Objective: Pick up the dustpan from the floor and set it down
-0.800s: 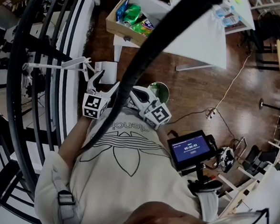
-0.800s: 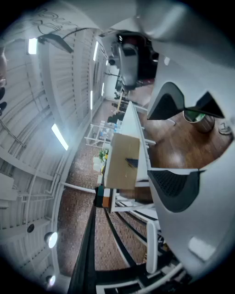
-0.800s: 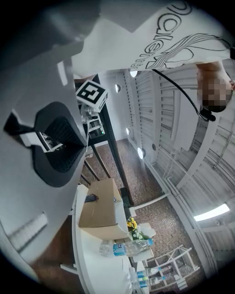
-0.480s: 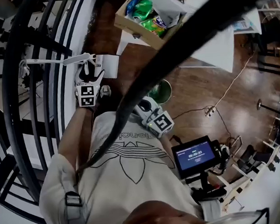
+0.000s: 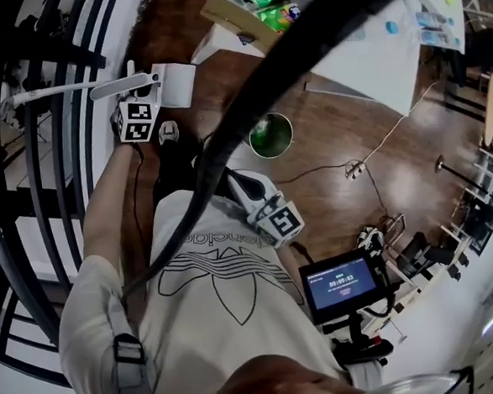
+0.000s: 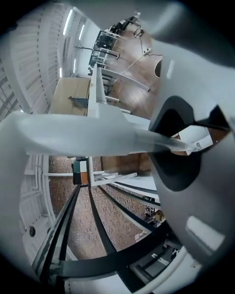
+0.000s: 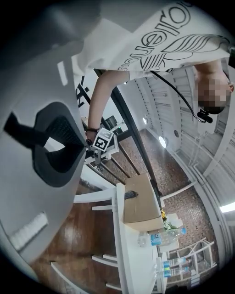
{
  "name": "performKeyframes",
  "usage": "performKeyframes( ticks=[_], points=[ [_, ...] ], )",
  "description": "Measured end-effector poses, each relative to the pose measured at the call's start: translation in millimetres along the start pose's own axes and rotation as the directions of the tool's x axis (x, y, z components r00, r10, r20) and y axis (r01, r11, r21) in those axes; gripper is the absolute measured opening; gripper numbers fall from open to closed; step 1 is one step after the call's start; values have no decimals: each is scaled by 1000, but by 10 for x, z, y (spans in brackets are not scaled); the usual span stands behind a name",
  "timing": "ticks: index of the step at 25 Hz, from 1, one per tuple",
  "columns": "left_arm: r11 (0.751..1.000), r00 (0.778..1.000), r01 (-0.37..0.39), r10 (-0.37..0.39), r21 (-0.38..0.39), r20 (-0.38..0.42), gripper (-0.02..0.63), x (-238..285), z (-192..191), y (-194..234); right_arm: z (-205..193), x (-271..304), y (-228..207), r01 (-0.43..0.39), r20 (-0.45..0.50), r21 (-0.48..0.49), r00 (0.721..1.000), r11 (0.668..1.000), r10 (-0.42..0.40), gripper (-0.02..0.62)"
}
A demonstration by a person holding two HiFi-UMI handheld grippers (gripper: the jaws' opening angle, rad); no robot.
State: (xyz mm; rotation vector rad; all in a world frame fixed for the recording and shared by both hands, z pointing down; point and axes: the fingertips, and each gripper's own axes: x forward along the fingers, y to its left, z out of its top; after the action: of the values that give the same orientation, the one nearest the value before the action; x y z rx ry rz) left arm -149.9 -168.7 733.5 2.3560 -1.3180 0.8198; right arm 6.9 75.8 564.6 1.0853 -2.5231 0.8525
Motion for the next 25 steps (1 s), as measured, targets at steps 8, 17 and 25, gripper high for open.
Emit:
performKeyframes(
  ticks=[8,17,25],
  points=[
    [998,998,66,-66,-10,-4,101,-354,273,-261,156,-5,-74,12,64,-25,998,1000,-10,2],
    [998,996,27,-21,-60,91,100,-1437,1179,-639,727,-250,-166,-11,256,-96,966,995,36,2],
    [996,990,-20,33,-92,140,98,-1765,1445,-814,935,-293,-394,-12,351,-149,934,989,64,2]
  ],
)
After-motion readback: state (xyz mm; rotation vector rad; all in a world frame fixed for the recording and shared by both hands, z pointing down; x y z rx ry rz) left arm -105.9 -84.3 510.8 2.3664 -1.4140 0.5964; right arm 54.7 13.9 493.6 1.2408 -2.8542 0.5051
